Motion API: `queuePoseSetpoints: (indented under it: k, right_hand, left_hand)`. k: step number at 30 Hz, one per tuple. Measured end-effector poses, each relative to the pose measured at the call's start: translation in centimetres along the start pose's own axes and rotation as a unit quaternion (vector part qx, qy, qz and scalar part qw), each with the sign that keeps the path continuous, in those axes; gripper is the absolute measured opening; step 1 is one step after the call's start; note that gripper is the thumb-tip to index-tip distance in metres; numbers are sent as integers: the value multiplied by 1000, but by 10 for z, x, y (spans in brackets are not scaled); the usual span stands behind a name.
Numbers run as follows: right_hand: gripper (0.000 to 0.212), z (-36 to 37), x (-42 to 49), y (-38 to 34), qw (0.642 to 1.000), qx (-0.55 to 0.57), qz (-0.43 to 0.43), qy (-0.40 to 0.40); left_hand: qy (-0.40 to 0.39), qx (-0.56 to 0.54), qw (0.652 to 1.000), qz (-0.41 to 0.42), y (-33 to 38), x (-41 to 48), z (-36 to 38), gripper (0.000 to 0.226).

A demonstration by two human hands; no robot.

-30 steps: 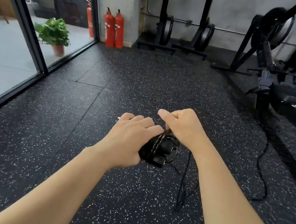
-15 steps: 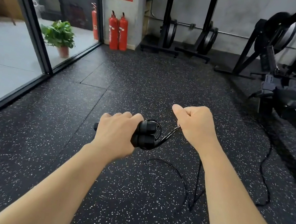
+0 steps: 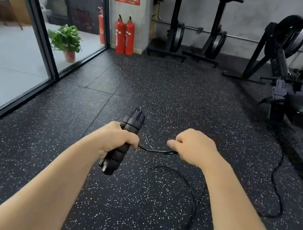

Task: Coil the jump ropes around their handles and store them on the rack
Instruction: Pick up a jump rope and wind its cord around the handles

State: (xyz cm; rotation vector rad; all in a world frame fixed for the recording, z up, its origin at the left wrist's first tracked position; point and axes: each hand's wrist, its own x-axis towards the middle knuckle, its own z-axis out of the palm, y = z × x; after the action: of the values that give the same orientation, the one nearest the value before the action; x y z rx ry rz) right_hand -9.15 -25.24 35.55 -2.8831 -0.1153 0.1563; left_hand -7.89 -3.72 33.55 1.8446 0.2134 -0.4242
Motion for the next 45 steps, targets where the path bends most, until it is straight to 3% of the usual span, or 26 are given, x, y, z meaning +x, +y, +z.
queuePoseSetpoints:
  k: [2, 4, 8, 13, 15, 18, 21, 25, 33, 37, 39, 41, 43, 45]
  right_hand:
    - [28, 7, 4, -5, 1000, 15, 6, 6]
    - [40, 13, 10, -11, 993, 118, -5, 25]
    - [61, 19, 13, -27, 938, 340, -61, 19]
    - [7, 28, 17, -34, 902, 418, -103, 26]
    - [15, 32, 19, -35, 889, 448, -93, 17]
    - [9, 34, 18, -38, 875, 478, -68, -29]
    - [11, 44, 15, -44, 902, 414, -44, -115]
    - [16, 46, 5, -60, 924, 347, -52, -154]
    - [21, 33, -3, -70, 955, 223, -85, -177]
    - [25, 33, -3, -70, 951, 229, -79, -189]
    - [24, 32, -2, -68, 950, 232, -76, -195]
    - [28, 27, -3, -63, 951, 217, -73, -207]
    - [39, 21, -3, -56, 960, 188, -64, -195]
    - [48, 14, -3, -45, 972, 173, -53, -148]
  left_hand:
    - [-46, -37, 998, -7, 4, -6, 0, 27]
    - [-103, -55, 993, -9, 9, -15, 3, 26]
    - [-191, -76, 979, 0, 14, -27, 12, 25]
    - [-232, -153, 961, -3, 12, -27, 8, 49]
    - [-213, -172, 962, -1, 13, -28, 7, 48]
    - [-165, -208, 964, -17, 15, -27, 7, 37]
    - [-81, -262, 962, -10, 20, -25, 8, 7]
    - [-26, -259, 965, -29, 19, -21, 9, 15]
    - [-90, -351, 930, -67, 12, -19, 6, 20]
    - [-98, -349, 931, -49, 11, -18, 8, 18]
    - [-58, -323, 944, -29, 12, -16, 9, 13]
    - [31, -244, 969, 16, 11, -12, 8, 11]
    - [85, -114, 988, 51, 10, -11, 3, 21]
    - [76, 27, 995, 62, 8, -14, -3, 29]
